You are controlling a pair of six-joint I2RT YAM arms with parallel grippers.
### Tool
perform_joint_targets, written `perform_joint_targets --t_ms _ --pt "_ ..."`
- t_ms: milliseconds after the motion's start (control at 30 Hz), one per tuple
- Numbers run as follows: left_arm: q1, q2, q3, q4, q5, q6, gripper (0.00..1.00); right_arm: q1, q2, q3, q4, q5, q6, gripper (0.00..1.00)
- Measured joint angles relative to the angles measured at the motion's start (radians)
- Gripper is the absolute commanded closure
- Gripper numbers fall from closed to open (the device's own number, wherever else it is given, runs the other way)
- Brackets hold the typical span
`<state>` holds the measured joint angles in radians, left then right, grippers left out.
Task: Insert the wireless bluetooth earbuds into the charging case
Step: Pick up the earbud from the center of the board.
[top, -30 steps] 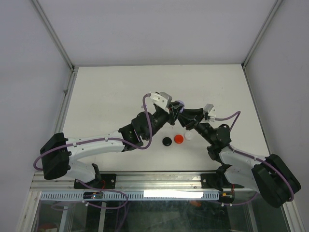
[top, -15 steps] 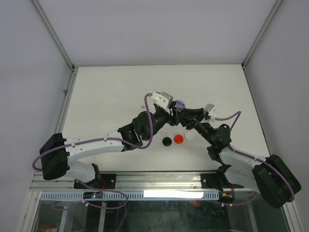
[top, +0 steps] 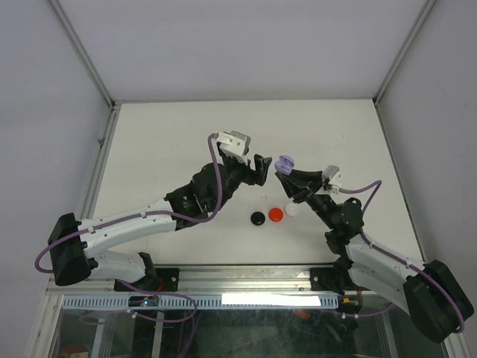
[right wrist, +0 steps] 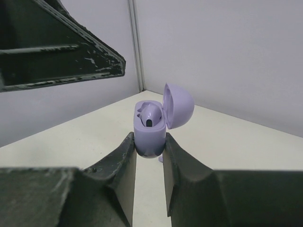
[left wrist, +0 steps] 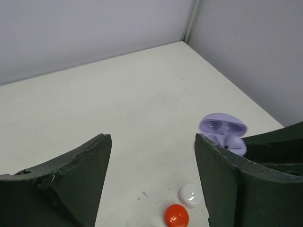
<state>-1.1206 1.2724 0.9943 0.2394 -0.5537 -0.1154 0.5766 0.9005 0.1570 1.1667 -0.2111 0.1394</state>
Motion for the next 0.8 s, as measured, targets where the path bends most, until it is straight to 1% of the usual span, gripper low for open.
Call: perform_joint_targets --t_ms 167,333,500,800 --pt "0.11 0.007 0.0 -0.087 0.014 -0.056 0.25 0.0 -0.072 -0.012 -0.085 0.027 -0.017 1.0" --pt "0.243 0.076 0.0 -0.137 0.06 -0.121 0.25 0.0 -0.111 -0.025 -0.15 0.047 -0.025 1.0" --pt "0.345 0.196 0.021 -0.196 0.121 -0.166 0.25 0.0 -0.124 -0.033 -0.192 0.051 -0.027 1.0" --pt "0.47 0.455 0.17 -0.279 0.227 -0.203 0.26 0.0 -0.142 -0.039 -0.234 0.059 -0.03 1.0"
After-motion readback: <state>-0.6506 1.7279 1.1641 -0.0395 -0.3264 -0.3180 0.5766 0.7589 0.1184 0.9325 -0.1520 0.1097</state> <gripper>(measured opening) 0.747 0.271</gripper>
